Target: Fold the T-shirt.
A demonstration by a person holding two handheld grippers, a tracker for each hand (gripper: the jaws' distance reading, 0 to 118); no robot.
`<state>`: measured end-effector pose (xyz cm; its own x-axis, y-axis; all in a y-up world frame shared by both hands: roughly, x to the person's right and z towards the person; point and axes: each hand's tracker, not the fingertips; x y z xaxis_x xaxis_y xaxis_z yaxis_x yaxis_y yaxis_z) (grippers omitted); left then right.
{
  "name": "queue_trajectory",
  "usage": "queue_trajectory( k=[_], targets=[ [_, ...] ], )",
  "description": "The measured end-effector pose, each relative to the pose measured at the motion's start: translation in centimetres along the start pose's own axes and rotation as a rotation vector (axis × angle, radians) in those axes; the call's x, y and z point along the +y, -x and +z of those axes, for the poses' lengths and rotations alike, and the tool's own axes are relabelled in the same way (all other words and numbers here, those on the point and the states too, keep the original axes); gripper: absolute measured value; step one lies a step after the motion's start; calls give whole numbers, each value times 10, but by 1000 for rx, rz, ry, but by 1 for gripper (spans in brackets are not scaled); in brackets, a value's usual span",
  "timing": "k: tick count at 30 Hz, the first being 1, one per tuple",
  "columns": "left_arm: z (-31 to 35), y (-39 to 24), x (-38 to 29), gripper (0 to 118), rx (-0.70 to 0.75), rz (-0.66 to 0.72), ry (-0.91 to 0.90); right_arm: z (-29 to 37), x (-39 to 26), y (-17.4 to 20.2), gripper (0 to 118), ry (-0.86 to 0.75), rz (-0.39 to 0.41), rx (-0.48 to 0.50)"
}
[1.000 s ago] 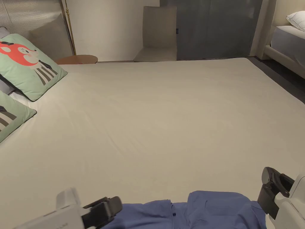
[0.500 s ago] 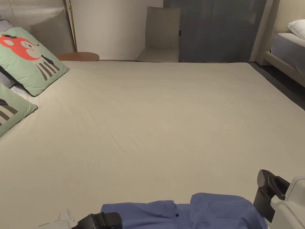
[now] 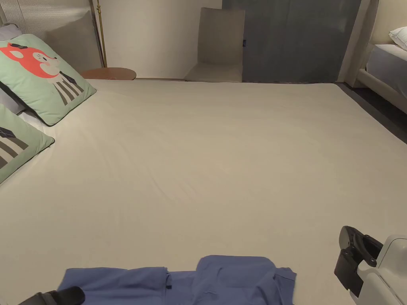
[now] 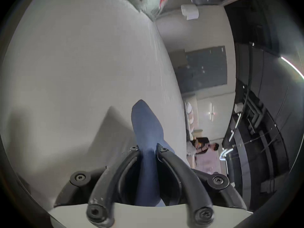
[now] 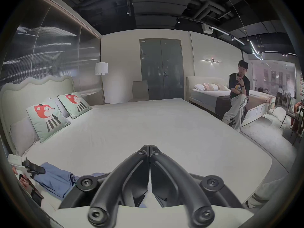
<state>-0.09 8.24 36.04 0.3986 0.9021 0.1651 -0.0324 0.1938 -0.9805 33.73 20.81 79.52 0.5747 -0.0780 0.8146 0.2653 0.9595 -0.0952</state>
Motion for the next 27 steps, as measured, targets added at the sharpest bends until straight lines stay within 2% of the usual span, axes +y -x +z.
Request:
queue_trajectory(
  k=[3, 6, 8, 12, 15, 20, 22, 23, 24, 26, 27],
  targets=[
    [6, -26, -7, 6, -54, -48, 1, -4, -3, 3, 1, 8, -7, 18],
    [-15, -67, -25, 6, -163, -166, 78, -6, -4, 4, 1, 10, -23, 28],
    [-46, -100, -44, 6, -220, -256, 149, -5, -5, 2, 0, 10, -33, 31],
    [-119, -135, -87, 6, -274, -324, 309, 2, -5, -8, 0, 0, -40, 21],
    [-170, -151, -132, 6, -185, -405, 397, 7, -5, -20, 0, -6, -55, -6],
    [-239, -148, -202, 8, 97, -559, 458, 16, -6, -44, 0, -12, -86, -60],
    [-247, -142, -212, 32, 132, -557, 430, 18, -6, -51, 0, -12, -95, -75],
    [-245, -141, -212, 45, 82, -504, 415, 20, -6, -54, 1, -14, -97, -80],
    [-236, -143, -207, 68, 22, -431, 409, 21, -7, -56, 0, -18, -100, -89],
    [-228, -147, -198, 103, -51, -380, 429, 21, -7, -58, 1, -16, -109, -94],
    [-218, -152, -193, 110, -57, -396, 422, 20, -8, -59, 0, -14, -118, -93]
  ],
)
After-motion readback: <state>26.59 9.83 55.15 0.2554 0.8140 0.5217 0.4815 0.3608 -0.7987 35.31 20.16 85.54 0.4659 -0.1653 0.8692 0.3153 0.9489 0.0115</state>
